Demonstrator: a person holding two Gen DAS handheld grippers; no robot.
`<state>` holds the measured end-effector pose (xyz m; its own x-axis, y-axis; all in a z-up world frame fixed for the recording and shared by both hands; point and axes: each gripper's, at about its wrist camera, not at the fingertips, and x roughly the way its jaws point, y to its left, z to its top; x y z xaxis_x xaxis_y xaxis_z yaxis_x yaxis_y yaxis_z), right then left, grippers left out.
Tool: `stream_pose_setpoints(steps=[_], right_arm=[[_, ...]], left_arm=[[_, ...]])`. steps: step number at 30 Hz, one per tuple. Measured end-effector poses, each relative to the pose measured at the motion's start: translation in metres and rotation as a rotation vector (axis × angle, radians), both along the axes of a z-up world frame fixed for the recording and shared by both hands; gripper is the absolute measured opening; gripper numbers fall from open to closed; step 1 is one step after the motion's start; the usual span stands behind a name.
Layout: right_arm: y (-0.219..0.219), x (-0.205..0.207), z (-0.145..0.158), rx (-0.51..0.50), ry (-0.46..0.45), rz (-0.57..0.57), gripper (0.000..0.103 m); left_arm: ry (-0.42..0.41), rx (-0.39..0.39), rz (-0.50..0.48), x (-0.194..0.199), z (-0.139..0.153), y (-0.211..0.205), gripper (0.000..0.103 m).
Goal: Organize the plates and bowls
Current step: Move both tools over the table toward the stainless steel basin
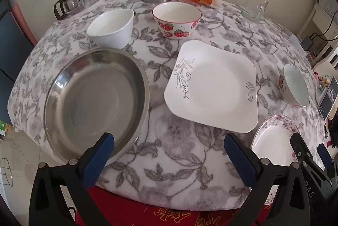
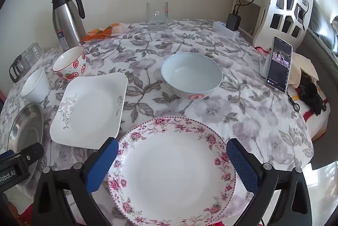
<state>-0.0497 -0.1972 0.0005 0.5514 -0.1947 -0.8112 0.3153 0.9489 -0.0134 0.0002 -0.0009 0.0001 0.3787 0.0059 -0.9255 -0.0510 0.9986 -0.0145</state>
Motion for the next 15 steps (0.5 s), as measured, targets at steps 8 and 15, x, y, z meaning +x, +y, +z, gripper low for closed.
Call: stream_pose_setpoints(steps=[8, 15], right_arm=[[0.001, 0.001, -0.001, -0.015, 0.009, -0.007, 0.103], [0.004, 0.001, -0.004, -0.014, 0.017, 0.001, 0.103]], left_arm=[[-0.060, 0.034, -0.010, -0.002, 0.009, 0.000, 0.103], [-0.083, 0.064, -0.007, -0.004, 0.012, -0.002, 0.103]])
